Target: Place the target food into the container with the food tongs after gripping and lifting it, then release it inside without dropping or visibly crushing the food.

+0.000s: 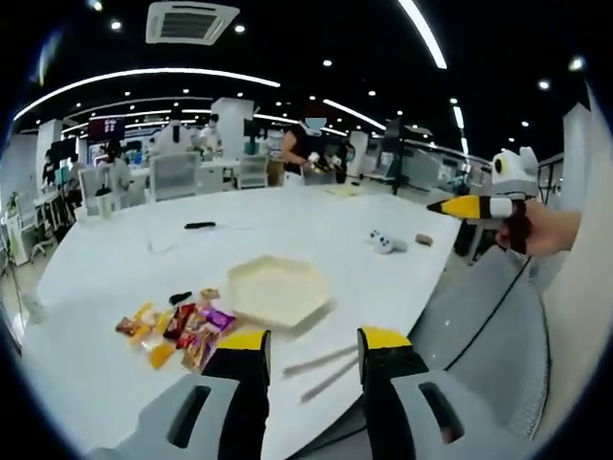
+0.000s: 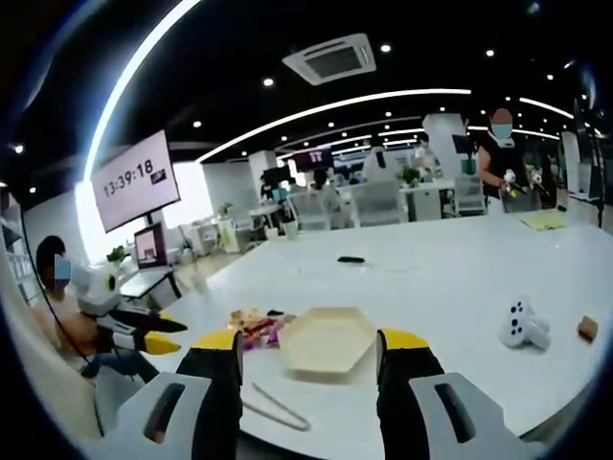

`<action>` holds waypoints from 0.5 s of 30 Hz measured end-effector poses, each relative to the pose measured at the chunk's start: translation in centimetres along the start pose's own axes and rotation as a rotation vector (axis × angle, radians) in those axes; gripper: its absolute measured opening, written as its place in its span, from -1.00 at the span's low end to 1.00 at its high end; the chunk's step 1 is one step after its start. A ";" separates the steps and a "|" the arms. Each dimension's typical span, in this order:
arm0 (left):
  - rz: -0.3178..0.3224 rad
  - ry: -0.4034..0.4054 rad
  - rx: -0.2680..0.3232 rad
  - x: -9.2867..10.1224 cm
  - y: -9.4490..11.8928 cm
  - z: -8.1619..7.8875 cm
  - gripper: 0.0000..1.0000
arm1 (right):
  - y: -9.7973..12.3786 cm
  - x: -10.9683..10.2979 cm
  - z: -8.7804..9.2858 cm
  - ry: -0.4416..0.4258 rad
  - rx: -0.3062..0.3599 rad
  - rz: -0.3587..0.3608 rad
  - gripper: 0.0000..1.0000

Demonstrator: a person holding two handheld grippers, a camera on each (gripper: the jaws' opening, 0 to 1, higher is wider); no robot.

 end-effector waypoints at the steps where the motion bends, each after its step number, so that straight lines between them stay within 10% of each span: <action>1: -0.001 -0.003 -0.004 0.0 0.0 0.1 -0.31 | 0.0 0.0 0.0 0.001 0.000 0.000 0.13; 15: 0.028 -0.143 -0.137 0.5 -1.1 3.0 -0.34 | 0.2 -0.5 0.4 0.017 -0.017 -0.008 0.12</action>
Point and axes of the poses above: the point that each gripper's makers call its tool centre point, and the gripper's own axes: y roughly backward along the fingers, x roughly to its right, z roughly out of its underside, the point moved 3 cm from there along y, roughly backward along the fingers
